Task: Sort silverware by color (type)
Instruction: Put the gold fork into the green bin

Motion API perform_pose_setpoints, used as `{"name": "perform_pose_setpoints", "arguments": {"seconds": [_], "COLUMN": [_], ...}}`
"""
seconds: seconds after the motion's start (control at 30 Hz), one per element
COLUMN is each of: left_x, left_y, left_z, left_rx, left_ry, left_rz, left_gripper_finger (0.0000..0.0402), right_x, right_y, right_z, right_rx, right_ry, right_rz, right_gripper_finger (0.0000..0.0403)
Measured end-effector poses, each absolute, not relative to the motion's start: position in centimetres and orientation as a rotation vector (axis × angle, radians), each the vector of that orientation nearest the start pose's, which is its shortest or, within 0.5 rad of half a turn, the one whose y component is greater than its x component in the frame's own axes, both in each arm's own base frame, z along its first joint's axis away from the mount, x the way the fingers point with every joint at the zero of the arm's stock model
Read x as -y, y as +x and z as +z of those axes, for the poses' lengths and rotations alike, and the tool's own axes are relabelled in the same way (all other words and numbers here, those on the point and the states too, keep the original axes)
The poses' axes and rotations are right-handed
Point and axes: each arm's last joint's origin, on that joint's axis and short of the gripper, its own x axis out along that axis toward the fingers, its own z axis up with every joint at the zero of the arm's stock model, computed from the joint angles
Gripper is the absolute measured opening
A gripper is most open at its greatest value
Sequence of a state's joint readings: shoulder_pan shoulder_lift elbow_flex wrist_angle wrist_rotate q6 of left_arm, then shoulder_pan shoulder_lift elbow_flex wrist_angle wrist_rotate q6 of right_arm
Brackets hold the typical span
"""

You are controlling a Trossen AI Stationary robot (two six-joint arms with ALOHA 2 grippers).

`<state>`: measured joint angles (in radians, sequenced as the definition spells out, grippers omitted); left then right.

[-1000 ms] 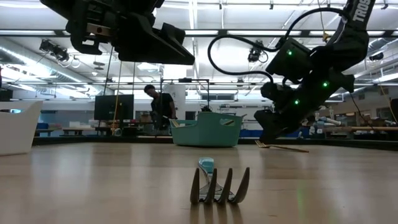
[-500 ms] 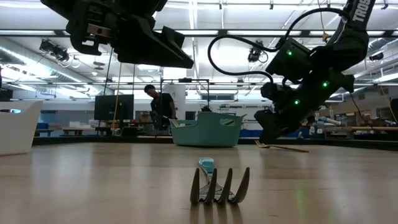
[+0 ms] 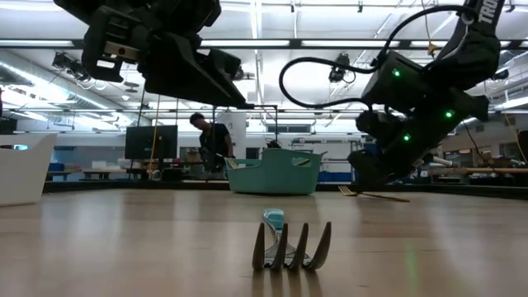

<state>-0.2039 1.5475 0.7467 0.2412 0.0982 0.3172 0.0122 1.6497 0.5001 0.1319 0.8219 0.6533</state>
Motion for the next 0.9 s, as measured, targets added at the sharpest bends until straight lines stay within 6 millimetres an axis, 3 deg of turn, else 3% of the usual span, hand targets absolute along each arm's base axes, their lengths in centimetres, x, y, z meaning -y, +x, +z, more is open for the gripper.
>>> {"name": "perform_pose_setpoints", "arguments": {"seconds": [0.37, 0.9], "left_x": [6.6, 6.7], "left_y": [30.3, 30.3], "left_z": [18.3, 18.3], "left_rx": [-0.497, -0.504], "left_ry": [0.349, 0.318], "left_rz": [-0.383, -0.378], "left_gripper_finger": [0.0116, 0.0116], "right_x": [3.0, 3.1], "right_y": [22.4, 22.0], "right_z": [8.1, 7.8], "right_rx": [-0.558, -0.594], "right_ry": [0.312, 0.289], "right_rz": [-0.927, -0.889], "right_gripper_finger": [0.0175, 0.0031]}}
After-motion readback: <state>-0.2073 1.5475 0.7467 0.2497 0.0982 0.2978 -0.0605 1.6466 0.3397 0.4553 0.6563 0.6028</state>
